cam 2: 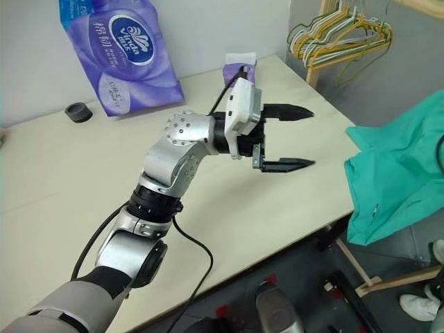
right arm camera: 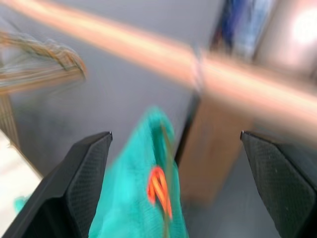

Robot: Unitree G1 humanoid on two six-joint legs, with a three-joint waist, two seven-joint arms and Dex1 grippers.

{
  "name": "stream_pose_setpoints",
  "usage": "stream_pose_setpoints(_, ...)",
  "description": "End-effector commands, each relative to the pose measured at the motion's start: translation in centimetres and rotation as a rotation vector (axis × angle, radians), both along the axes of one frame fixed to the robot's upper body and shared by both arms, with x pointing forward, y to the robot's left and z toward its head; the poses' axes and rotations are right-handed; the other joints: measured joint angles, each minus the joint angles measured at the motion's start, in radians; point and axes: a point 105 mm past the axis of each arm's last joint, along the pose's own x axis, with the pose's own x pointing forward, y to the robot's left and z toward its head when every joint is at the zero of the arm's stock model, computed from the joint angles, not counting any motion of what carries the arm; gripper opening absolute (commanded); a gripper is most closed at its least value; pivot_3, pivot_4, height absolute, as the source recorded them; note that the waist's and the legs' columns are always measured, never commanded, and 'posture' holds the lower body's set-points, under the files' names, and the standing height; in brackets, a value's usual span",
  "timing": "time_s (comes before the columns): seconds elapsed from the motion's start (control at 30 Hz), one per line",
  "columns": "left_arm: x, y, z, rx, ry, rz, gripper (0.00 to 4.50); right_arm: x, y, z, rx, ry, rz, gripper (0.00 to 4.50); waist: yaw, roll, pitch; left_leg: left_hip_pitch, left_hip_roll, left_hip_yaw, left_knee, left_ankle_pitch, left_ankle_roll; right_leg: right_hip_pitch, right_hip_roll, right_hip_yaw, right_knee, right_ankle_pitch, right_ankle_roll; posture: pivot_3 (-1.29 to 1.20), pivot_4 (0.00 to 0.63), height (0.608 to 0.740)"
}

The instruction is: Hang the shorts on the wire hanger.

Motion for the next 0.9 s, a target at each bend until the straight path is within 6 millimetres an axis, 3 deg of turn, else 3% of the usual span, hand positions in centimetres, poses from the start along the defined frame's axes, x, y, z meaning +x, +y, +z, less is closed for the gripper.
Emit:
stream_pose_setpoints(0.03,2.3,2.9,0.7,-0.076,-0.052,0.234,4.50,0.9,6.0,-1.6,-0.162,-0.060,0.213,4.43,0.002,-0.001,-0.001,0.000,0.000,0.000,0.000,0.000,0.000,0.000,0.000,-0.001,0.000,0.000,0.000,-0.36,0.159,0.740)
stream_pose_setpoints(0.1,4.0,4.8,0.0,-0.085,-0.064,0.402,4.50,2.0,9.2,-4.6,-0.166,-0.015,0.353,4.43,0.009,-0.001,-0.002,0.000,0.000,-0.001,0.000,0.000,0.000,0.000,0.000,-0.001,0.001,0.004,-0.005,-0.33,0.149,0.740)
stream_pose_setpoints(0.13,5.5,6.6,-0.5,-0.103,-0.068,0.552,4.50,2.6,11.6,-7.1,-0.128,0.039,0.479,4.43,0.013,-0.001,-0.003,0.000,-0.001,-0.001,0.001,0.000,0.000,-0.001,-0.001,-0.001,0.001,0.004,-0.005,-0.31,0.142,0.740)
stream_pose_setpoints(0.23,8.0,11.7,-2.2,-0.229,0.026,0.905,4.50,3.7,15.6,-12.1,-0.046,0.124,0.639,4.43,0.029,-0.001,-0.005,0.001,-0.001,-0.003,0.002,0.000,0.000,-0.001,-0.007,-0.003,0.002,0.005,-0.004,-0.27,0.132,0.740)
stream_pose_setpoints(0.3,8.5,15.0,-4.7,-0.250,0.104,1.143,4.50,4.2,18.1,-15.3,-0.040,0.178,0.719,4.43,0.052,-0.001,-0.005,0.001,-0.002,-0.003,0.003,0.000,0.000,-0.003,-0.008,-0.004,0.003,0.005,-0.005,-0.24,0.124,0.740)
stream_pose_setpoints(0.4,7.0,19.1,-8.3,-0.254,0.115,1.419,4.50,4.5,22.1,-18.6,-0.040,0.192,0.818,4.43,0.088,-0.004,-0.011,-0.001,-0.003,-0.004,0.003,0.001,0.000,-0.006,-0.010,-0.006,0.005,0.006,-0.005,-0.17,0.114,0.740)
stream_pose_setpoints(0.5,4.8,21.8,-11.5,-0.224,0.134,1.595,4.50,4.4,24.9,-19.9,0.040,0.212,0.923,4.43,0.141,-0.011,-0.015,-0.002,-0.003,-0.005,0.003,0.001,-0.002,-0.010,-0.010,-0.006,0.010,0.005,-0.005,-0.12,0.111,0.740)
stream_pose_setpoints(0.6,2.6,24.3,-14.6,-0.238,0.264,1.745,4.50,4.6,25.9,-20.5,0.113,0.227,0.965,4.43,0.205,-0.014,-0.017,-0.005,-0.003,-0.006,0.004,0.004,-0.006,-0.015,-0.011,-0.007,0.015,0.006,-0.007,-0.08,0.113,0.740)
stream_pose_setpoints(0.8,2.2,25.4,-14.7,-0.251,0.267,1.756,4.50,6.5,26.2,-21.2,0.188,0.241,0.962,4.43,0.330,-0.024,-0.023,-0.005,-0.003,-0.013,0.004,0.012,-0.010,-0.013,-0.011,-0.021,0.015,0.014,-0.018,0.01,0.135,0.740)
stream_pose_setpoints(0.87,2.5,25.2,-14.5,-0.258,0.258,1.725,4.50,6.6,26.5,-21.5,0.185,0.247,0.983,4.43,0.356,-0.024,-0.023,-0.004,-0.002,-0.015,0.004,0.013,-0.010,-0.013,-0.011,-0.024,0.015,0.014,-0.019,0.03,0.137,0.740)
stream_pose_setpoints(0.9,2.5,25.1,-14.5,-0.262,0.261,1.709,4.50,6.5,26.6,-21.7,0.185,0.250,0.989,4.43,0.356,-0.024,-0.023,-0.004,-0.002,-0.016,0.004,0.014,-0.011,-0.013,-0.011,-0.024,0.015,0.014,-0.020,0.05,0.108,0.740)
